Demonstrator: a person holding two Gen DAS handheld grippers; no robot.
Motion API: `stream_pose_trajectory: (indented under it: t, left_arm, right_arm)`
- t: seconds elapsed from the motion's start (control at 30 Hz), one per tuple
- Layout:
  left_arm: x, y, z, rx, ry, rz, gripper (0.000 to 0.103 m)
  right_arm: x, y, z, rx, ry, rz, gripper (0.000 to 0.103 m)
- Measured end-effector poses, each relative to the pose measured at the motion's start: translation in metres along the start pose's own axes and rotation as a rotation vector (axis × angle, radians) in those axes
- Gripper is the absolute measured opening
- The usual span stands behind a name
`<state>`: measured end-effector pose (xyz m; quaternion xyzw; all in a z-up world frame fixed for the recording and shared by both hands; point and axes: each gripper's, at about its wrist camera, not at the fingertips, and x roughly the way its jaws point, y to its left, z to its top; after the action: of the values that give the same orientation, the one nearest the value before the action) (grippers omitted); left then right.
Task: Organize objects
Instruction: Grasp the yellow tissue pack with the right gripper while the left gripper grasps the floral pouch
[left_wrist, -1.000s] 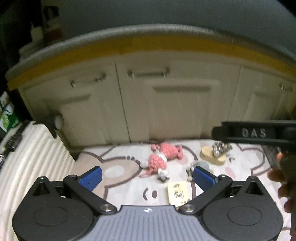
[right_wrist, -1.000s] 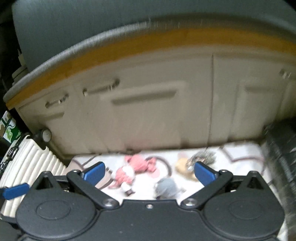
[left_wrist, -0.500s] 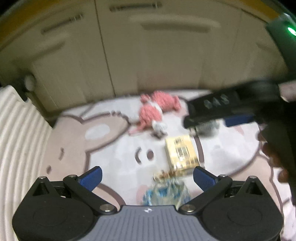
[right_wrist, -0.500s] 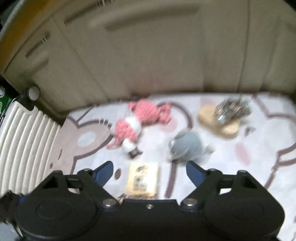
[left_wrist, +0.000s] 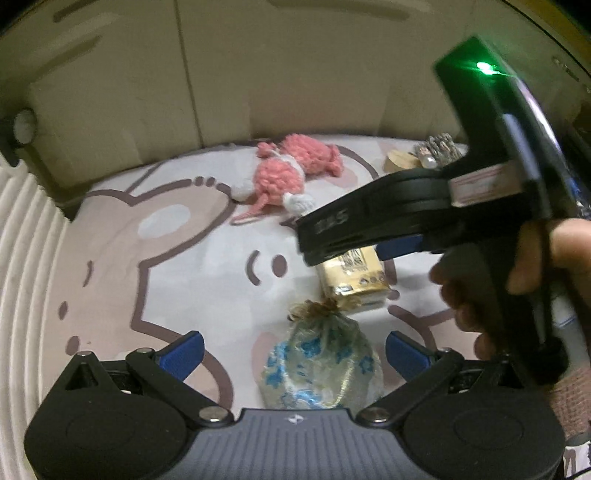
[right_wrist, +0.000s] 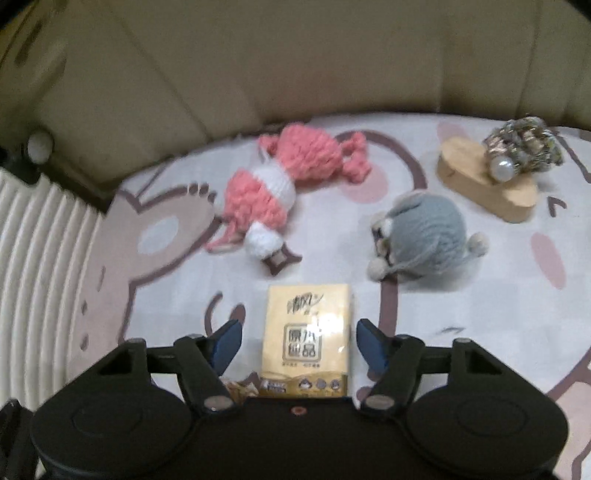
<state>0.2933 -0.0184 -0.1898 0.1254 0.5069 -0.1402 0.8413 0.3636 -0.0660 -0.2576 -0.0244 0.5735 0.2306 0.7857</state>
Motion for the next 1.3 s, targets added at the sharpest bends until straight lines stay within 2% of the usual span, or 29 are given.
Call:
stream_pose_trajectory:
  t: [0.1,0.2,0.47,0.73,0.9,1.0,1.17,1.3]
  left_arm:
    - [0.006,-0.004,-0.002,0.021,0.022,-0.002,0.103]
    - [0.013,-0.006,-0.002,0.03,0.043,-0.006,0.103]
    - [0.035,-0.018,-0.004,0.055,0.121,0.014,0.103]
    - [0.051,-0.021,-0.006,0.014,0.203,0.024,0.102]
    - [0.058,-0.022,-0.01,0.01,0.217,0.04,0.099]
    - [0.063,-0.022,-0.011,-0.004,0.234,0.027,0.092]
    - [0.062,-0.02,-0.009,-0.037,0.217,0.027,0.085]
    - [0.057,-0.019,-0.008,-0.05,0.202,0.032,0.085]
  right_arm:
    - [0.006,0.001,-0.003,-0.044,0.028,-0.035,0.061]
    - [0.004,-0.007,-0.003,-0.04,0.043,-0.026,0.055]
    - [-0.009,-0.041,-0.002,-0.007,0.041,-0.079,0.054]
    - [-0.018,-0.06,-0.005,0.011,0.041,-0.127,0.054]
    - [-0.021,-0.064,-0.011,-0.015,0.056,-0.136,0.054]
    - [-0.016,-0.062,-0.017,-0.036,0.095,-0.165,0.054]
    - [-0.017,-0.053,-0.024,-0.101,0.079,-0.205,0.053]
    - [-0.021,-0.057,-0.026,-0.104,0.076,-0.208,0.053]
